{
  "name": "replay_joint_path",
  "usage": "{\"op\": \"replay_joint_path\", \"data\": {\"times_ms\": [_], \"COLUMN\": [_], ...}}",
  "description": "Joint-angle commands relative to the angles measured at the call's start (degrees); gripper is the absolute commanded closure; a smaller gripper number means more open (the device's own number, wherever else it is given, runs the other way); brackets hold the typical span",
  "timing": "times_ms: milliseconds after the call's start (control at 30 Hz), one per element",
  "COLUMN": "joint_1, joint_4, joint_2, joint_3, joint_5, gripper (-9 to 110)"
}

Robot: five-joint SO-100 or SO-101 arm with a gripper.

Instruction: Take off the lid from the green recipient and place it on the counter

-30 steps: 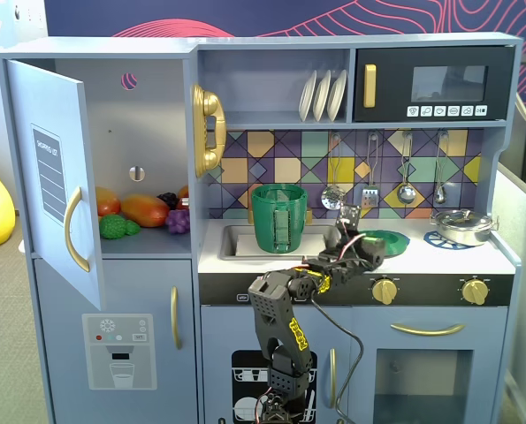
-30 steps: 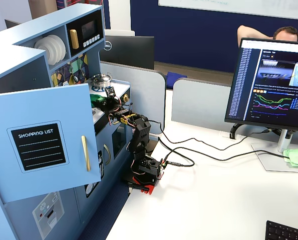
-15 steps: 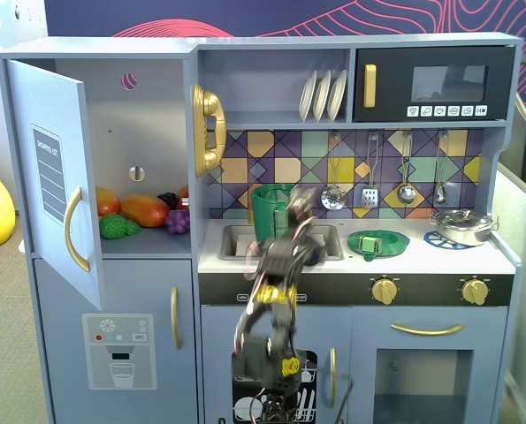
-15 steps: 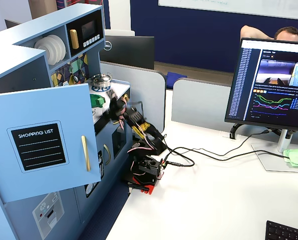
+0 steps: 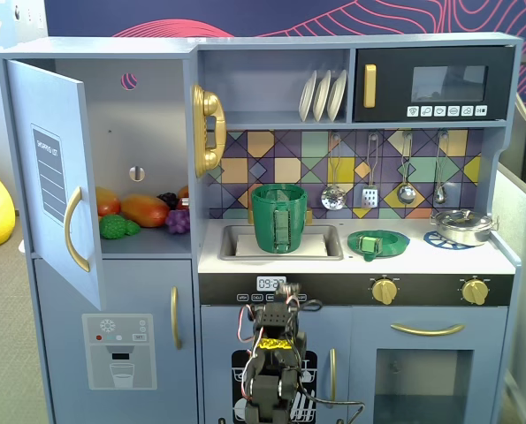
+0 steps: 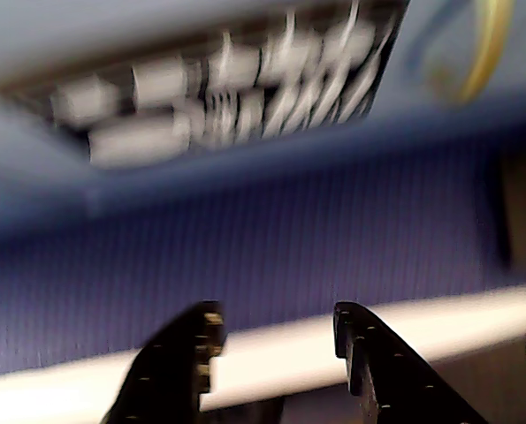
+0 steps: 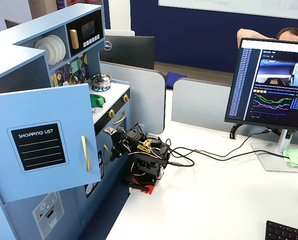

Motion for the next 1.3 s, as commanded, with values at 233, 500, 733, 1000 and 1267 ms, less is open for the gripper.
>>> {"op": "replay_joint_path", "data": {"times_ms": [233,500,733,1000,1267], "joint_1": [-2.29,-1.14,-1.58,-1.58,-1.58], "joint_4": [20.83,24.17,24.26,24.26,24.26], "joint_2": [3.43,3.52,3.52,3.52,3.52], "joint_3": [1.76,1.76,1.76,1.76,1.76], "joint_5": [0.79,0.88,0.79,0.79,0.79], "gripper": [101,100,99,99,99]}}
